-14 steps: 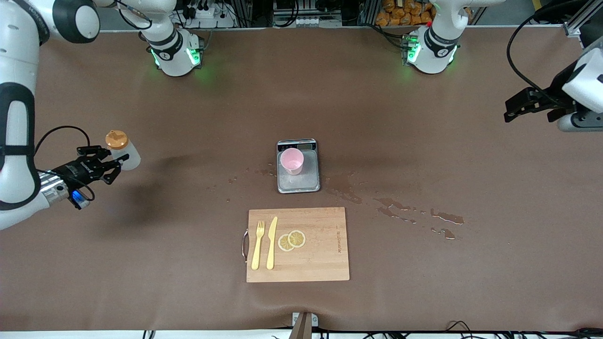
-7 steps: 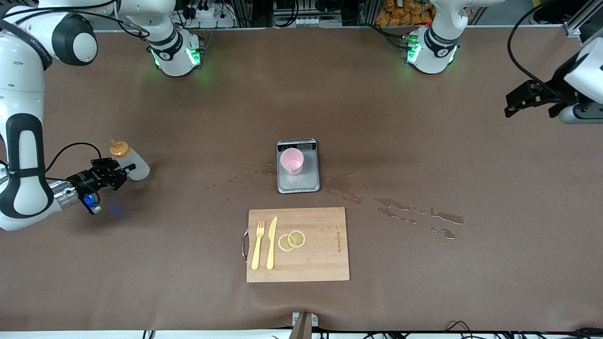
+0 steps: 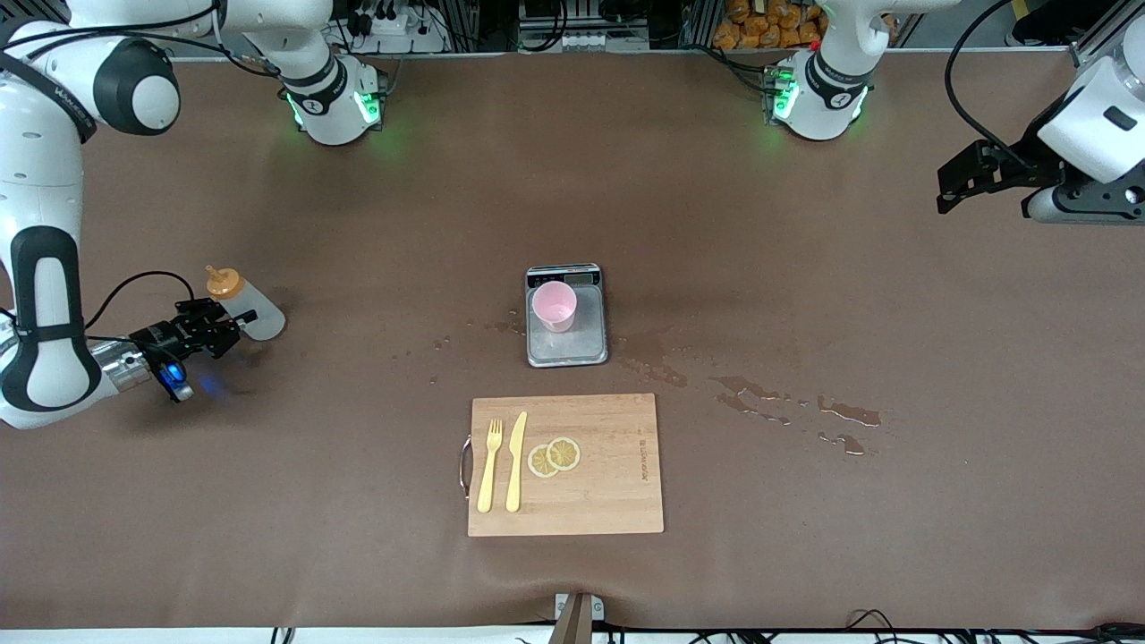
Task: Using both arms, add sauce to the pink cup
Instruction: 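Carry the bottle back and turn it upright with the right gripper, then set the bottle on the table and open the right gripper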
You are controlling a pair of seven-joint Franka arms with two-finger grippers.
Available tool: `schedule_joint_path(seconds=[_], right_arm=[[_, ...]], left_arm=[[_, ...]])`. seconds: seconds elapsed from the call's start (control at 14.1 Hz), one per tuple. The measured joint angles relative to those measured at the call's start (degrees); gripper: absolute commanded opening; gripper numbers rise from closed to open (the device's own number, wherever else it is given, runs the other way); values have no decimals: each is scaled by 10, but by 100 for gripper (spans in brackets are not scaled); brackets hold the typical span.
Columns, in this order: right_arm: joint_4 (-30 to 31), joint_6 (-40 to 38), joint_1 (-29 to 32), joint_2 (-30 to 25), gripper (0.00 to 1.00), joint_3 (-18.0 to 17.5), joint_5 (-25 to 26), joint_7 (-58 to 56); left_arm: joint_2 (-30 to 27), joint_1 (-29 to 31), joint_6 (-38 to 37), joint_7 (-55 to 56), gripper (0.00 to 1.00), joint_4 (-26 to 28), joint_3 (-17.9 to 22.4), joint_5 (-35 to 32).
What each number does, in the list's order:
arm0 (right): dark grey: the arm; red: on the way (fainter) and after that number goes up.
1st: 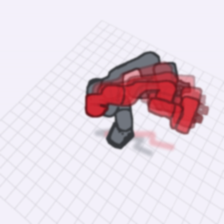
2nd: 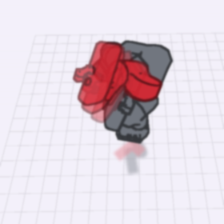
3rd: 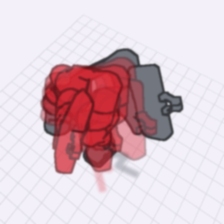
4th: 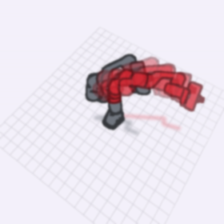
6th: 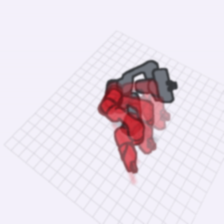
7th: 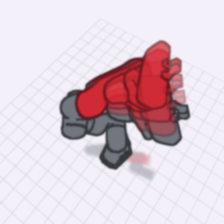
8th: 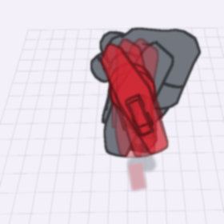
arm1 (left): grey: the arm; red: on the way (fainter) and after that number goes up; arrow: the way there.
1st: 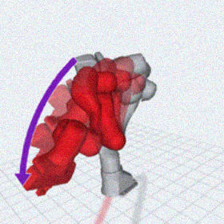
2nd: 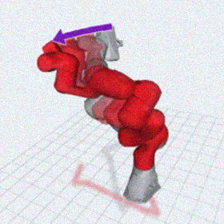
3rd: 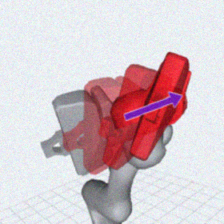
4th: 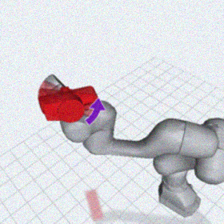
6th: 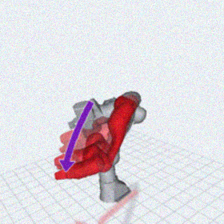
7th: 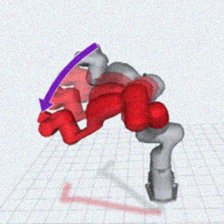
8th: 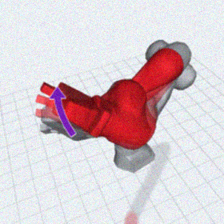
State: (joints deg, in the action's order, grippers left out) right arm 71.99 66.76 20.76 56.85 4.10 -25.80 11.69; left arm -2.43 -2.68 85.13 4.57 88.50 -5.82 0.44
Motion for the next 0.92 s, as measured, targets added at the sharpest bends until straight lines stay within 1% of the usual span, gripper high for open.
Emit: schedule_joint_path(seconds=[0.36, 0.57, 0.71, 0.92], right_arm=[[-10, 2, 0, -1, 100, 1, 0, 10], [-34, -1, 0, -14, 100, 1, 4, 69], [-51, -6, -1, -30, 100, 0, 29, 95], [-85, -26, -16, -56, 100, -2, 68, 105]], left_arm=[[-8, 2, 3, 1, 100, 0, 0, 0], [-8, 4, 3, 1, 100, 1, 1, 0], [-8, 4, 3, 1, 100, 1, 0, 0], [-8, 3, 3, 1, 100, 1, -2, 0]])
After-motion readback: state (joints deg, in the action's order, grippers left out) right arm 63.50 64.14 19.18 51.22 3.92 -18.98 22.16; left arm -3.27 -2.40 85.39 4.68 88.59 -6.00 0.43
